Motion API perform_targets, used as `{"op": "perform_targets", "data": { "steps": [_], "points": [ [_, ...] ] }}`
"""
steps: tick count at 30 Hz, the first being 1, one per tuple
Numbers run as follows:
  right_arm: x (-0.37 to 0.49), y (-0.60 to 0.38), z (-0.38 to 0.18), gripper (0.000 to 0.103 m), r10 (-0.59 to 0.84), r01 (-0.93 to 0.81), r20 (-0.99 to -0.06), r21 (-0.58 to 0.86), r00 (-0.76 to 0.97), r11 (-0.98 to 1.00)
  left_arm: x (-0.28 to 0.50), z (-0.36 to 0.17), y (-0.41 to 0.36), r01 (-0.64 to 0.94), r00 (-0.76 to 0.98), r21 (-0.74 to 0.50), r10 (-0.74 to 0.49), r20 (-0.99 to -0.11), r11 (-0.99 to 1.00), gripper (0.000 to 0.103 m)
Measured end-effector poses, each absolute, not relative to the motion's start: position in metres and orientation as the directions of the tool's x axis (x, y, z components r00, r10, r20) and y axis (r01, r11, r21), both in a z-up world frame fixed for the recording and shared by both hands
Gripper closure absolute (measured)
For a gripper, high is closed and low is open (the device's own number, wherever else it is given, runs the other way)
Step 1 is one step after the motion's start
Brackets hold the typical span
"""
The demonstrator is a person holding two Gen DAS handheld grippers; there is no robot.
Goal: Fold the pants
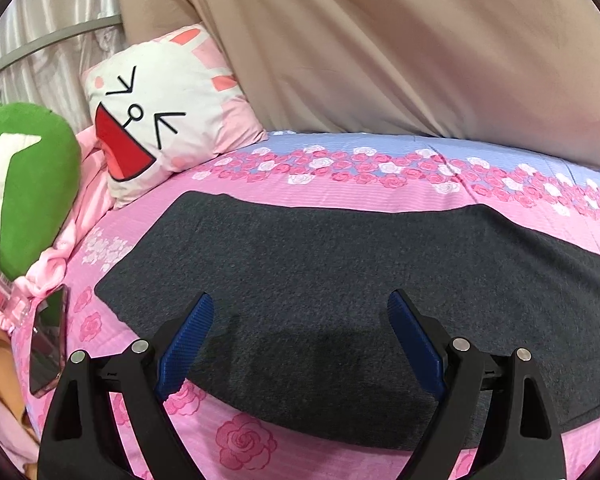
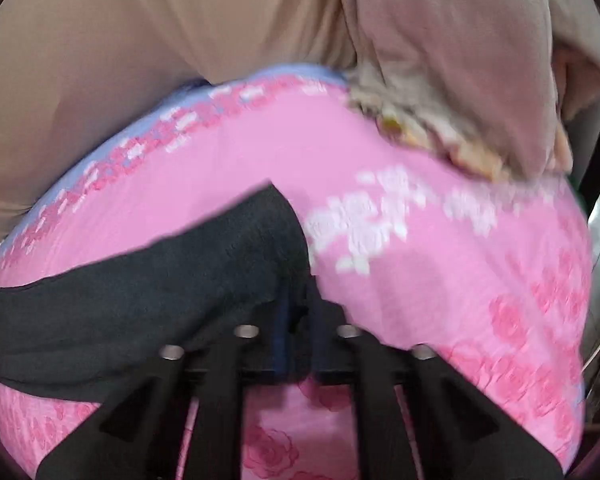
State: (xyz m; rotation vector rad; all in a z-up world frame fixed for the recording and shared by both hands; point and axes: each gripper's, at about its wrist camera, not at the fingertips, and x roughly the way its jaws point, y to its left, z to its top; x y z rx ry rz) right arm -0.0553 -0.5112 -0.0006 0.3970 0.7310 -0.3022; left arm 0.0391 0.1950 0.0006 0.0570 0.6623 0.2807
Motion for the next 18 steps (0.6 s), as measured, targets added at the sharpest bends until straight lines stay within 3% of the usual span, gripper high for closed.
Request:
{"op": "perform_targets", "data": {
  "steps": [3,7,8,11,12,15,17,18],
  "points": [
    [-0.071,-0.507,0.041,0.098,-0.158,0.382,-0.636,0.231,0.755,0.895,0.041,-0.001,0.197,-0.241,0.744,0.140,0.275,-0.609,0.960,0.017],
    [-0.053,-0.528,-0.011,0.096,-0.260,0.488,-0.790,0.056,0.555,0.871,0.041,-0.001,0.195,-0.234,0.744,0.146,0.274,-0.609,0.961,0.017],
    [-0.053,-0.534,-0.025,0.096,-0.260,0.508,-0.807,0.057,0.531,0.860,0.041,-0.001,0.195,-0.235,0.744,0.145,0.274,-0.610,0.961,0.016],
    [-0.072,-0.542,-0.027,0.091,-0.139,0.489,-0.767,0.248,0.627,0.836,0.041,-0.001,0.195,-0.236,0.742,0.143,0.273,-0.612,0.961,0.017],
    [-0.076,-0.541,-0.024,0.087,-0.126,0.481,-0.754,0.273,0.645,0.833,0.042,-0.002,0.195,-0.235,0.741,0.143,0.272,-0.614,0.961,0.016],
    [-0.079,-0.536,-0.023,0.051,-0.089,0.460,-0.745,0.309,0.661,0.832,0.042,-0.002,0.196,-0.234,0.740,0.141,0.270,-0.616,0.962,0.016],
    [-0.076,-0.534,-0.029,0.048,-0.078,0.458,-0.758,0.305,0.648,0.835,0.042,-0.002,0.195,-0.234,0.739,0.139,0.269,-0.618,0.962,0.016],
    [-0.071,-0.532,-0.036,0.054,-0.066,0.452,-0.771,0.299,0.633,0.841,0.043,-0.002,0.196,-0.235,0.739,0.139,0.269,-0.618,0.962,0.016]
  ]
}}
